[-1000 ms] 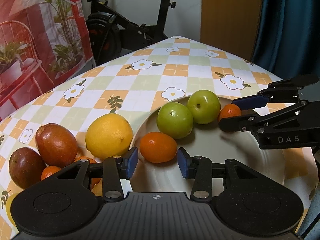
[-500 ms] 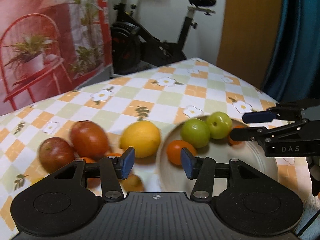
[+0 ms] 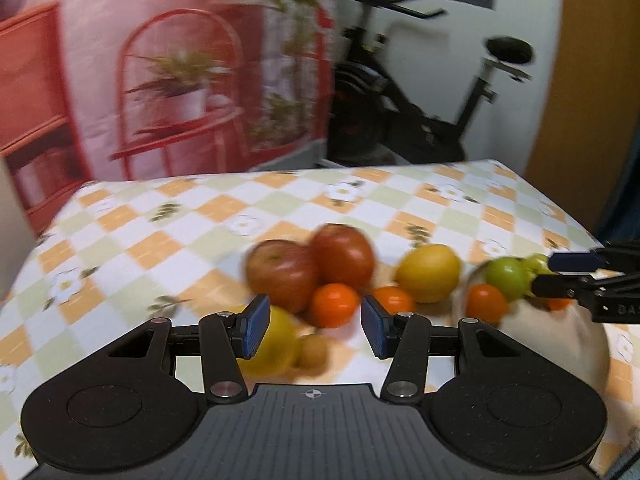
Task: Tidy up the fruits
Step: 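Move the left gripper back to the fruit pile while the right gripper returns too, then grasp a mandarin orange with the right gripper while the left gripper grasps a small brown kiwi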
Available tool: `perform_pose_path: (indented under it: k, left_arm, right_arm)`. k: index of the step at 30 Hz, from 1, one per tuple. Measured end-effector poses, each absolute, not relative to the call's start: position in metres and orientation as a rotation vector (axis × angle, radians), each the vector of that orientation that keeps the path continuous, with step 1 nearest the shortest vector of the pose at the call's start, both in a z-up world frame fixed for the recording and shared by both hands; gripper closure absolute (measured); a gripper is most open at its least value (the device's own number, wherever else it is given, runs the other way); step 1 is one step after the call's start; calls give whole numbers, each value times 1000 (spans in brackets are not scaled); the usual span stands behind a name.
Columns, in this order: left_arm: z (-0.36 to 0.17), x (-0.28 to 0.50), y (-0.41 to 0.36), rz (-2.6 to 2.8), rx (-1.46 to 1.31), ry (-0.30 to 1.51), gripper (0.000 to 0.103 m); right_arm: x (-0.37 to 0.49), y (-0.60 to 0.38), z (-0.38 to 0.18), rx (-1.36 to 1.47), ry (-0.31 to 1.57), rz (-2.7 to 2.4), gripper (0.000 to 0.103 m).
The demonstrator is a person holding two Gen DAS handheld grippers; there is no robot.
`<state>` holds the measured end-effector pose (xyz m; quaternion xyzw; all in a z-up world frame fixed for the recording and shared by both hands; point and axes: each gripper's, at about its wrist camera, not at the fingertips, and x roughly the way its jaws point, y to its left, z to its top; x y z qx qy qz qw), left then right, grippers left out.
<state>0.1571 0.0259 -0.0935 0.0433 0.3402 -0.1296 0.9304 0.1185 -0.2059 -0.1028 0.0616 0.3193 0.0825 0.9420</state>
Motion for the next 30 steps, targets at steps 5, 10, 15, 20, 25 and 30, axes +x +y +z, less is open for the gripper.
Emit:
perform_pose_path:
  k: [5,10,15,20,25,30]
  left_arm:
    - [-91,154,50,-207,46,692,50]
    - [-92,147,64,-186,20,683,51]
    - [-95,143,69,-185,-2,685,51]
    - [-98,141,72,-191,-24,689,51]
    - [-102,141,72,-201,-42,698,52]
    - [-105,140,72,-213,-48,697,52]
  right_arm:
    - [132,-185,-102,114,665,215,59]
    - [148,-158,-102,71,684,271,59]
    - [164,-132,-102,12,697,328,60]
    - [177,-113,-103,-28,721,363,60]
    - [186,-100,-108,-64,739,374,61]
    - [197,-93,-113,-86,760,371,63]
